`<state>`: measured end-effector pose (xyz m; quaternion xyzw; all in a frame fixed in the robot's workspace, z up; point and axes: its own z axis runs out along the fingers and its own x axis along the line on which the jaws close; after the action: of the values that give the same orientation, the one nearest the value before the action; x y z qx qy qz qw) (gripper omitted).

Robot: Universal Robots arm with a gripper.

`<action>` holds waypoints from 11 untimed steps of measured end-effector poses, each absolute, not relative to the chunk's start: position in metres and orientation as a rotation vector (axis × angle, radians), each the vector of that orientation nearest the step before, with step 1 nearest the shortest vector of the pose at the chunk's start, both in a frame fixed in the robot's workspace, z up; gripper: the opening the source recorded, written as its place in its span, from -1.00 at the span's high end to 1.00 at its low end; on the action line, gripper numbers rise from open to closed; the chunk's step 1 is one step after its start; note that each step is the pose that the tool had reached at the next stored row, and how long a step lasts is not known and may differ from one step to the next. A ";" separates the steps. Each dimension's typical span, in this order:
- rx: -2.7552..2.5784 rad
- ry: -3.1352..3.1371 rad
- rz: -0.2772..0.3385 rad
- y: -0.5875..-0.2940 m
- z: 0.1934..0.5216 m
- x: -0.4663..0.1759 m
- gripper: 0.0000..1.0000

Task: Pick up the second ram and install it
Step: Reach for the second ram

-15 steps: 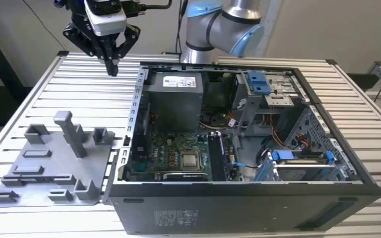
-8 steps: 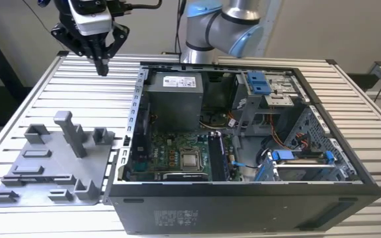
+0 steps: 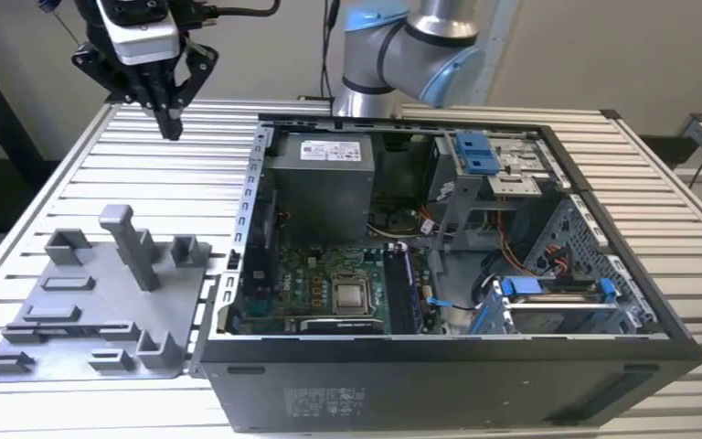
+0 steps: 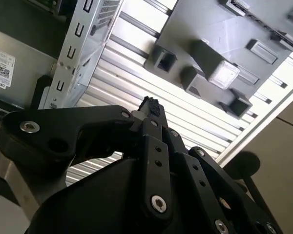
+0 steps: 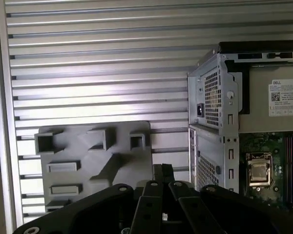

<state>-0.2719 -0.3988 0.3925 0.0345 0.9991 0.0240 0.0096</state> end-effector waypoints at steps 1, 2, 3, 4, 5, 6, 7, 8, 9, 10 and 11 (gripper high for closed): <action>0.108 3.120 0.075 -0.399 0.392 -0.274 0.79; 0.108 3.120 0.075 -0.399 0.392 -0.277 0.79; 0.108 3.120 0.075 -0.399 0.392 -0.279 0.79; 0.108 3.120 0.075 -0.399 0.392 -0.281 0.79; 0.108 3.120 0.075 -0.399 0.392 -0.284 0.79; 0.108 3.120 0.075 -0.399 0.392 -0.286 0.79; 0.108 3.120 0.075 -0.399 0.392 -0.288 0.79; 0.108 3.120 0.075 -0.399 0.392 -0.291 0.79; 0.108 3.120 0.075 -0.399 0.392 -0.293 0.79; 0.108 3.120 0.075 -0.399 0.392 -0.296 0.79; 0.108 3.121 0.075 -0.399 0.392 -0.298 0.79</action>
<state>-0.2979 -0.3988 0.3924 0.0345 0.9991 0.0240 0.0091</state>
